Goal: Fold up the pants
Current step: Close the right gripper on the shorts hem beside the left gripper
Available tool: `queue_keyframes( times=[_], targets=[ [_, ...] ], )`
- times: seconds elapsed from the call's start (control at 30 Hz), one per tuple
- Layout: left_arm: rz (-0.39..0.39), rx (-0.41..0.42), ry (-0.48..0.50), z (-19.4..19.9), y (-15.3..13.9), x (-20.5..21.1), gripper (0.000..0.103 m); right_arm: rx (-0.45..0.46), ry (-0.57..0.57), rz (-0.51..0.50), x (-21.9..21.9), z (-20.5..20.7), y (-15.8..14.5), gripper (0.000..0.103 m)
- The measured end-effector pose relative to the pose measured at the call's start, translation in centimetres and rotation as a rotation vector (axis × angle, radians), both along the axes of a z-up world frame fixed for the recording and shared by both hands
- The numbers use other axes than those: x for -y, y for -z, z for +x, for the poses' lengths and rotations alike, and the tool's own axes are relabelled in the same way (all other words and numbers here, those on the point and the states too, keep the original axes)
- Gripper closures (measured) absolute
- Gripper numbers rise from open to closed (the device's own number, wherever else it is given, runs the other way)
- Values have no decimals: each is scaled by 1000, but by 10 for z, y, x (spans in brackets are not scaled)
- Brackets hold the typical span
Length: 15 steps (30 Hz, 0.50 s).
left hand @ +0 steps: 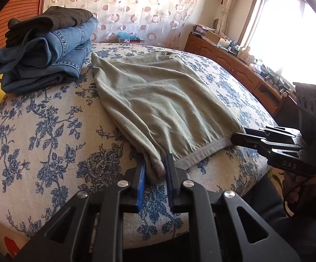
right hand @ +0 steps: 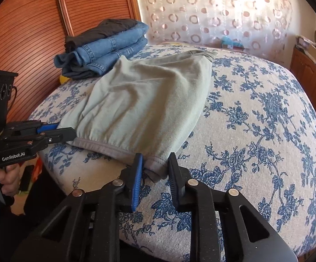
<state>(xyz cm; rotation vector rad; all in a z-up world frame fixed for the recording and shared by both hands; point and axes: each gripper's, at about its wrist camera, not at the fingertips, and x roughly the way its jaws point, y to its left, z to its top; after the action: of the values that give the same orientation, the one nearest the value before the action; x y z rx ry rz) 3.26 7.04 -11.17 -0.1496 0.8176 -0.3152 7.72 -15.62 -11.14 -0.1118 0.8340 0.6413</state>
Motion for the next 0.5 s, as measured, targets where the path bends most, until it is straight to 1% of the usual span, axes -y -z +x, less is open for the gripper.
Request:
queue_keyframes(
  times=[0.2,0.4,0.5],
  targets=[
    [-18,7,0,-18,-6,-4,94,-8,-27,11,3,-9,-3,91],
    [-8,0,9,-31,-10,-6,94,-35,-59,37,6,-24,-8,92],
    [0,6,3,-32,-14,-3,94,-16,-63,35,6,-30,-13,92]
  ],
)
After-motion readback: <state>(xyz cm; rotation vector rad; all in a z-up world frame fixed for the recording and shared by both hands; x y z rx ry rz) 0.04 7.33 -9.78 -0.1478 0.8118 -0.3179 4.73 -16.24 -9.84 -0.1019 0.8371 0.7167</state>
